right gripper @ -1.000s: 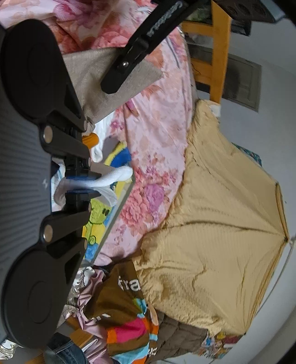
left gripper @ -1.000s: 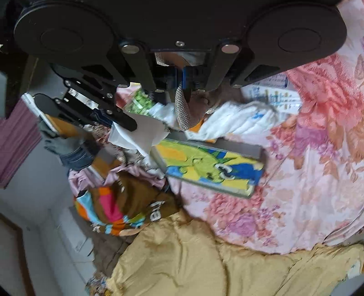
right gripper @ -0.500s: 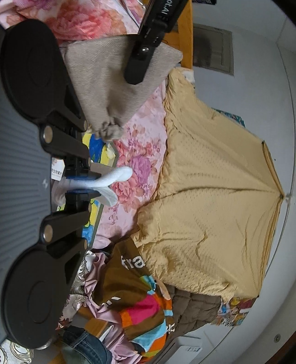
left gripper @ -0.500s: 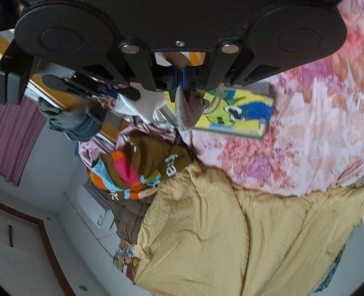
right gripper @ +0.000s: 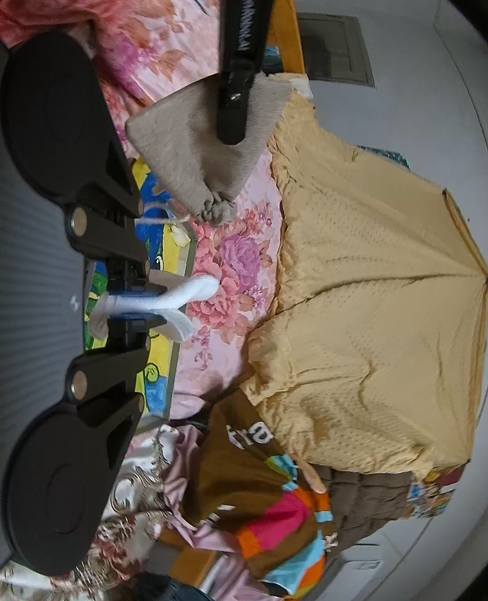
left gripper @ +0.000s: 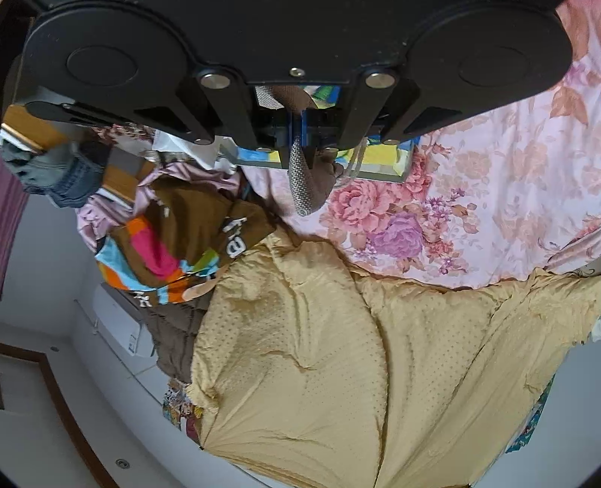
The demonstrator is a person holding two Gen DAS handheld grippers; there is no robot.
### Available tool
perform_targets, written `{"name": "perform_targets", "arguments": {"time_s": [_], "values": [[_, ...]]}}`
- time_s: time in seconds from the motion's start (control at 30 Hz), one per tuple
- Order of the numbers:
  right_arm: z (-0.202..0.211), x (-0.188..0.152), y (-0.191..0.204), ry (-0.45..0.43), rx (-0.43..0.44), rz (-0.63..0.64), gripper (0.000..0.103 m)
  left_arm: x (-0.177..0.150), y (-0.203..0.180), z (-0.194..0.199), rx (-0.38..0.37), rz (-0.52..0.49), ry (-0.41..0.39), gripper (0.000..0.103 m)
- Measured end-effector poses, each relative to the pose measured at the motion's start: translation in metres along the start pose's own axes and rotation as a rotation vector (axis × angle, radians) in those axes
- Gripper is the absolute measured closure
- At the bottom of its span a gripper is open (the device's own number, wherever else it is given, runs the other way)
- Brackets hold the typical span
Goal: Organize soft objects
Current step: 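Lift and carry the white sock and beige pouch over the painted tray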
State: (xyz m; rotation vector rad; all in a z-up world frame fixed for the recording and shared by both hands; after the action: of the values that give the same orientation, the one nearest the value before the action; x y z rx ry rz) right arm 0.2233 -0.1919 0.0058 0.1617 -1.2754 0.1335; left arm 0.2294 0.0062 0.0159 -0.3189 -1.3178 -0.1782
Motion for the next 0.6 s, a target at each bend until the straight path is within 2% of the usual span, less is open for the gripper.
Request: {"name": "perform_targets", "arguments": {"time_s": [0.27, 0.6], "values": [[-0.054, 0.001, 0.011, 0.045, 0.010, -0.031, 0.094, -0.019, 0.029, -0.053, 0.044, 0.035, 0.036, 0.100], [-0.104, -0.011, 0.016, 0.149, -0.018, -0.034, 0.094, -0.037, 0.061, -0.092, 0.080, 0.084, 0.103, 0.100]]}}
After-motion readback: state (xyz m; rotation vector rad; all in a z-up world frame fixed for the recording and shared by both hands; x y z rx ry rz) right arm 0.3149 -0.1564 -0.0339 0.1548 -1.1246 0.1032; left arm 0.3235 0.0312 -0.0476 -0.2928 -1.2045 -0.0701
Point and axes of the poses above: each gripper's, at about its wrist camera, not at the fingertips, and z roughly against the way its jaws point, y to its left, x to its top, the point moved 1 cm from there along -z, roughly the way its jaws point, and after that the axes turned 10 degrees about -z, right-handed, at the moved point
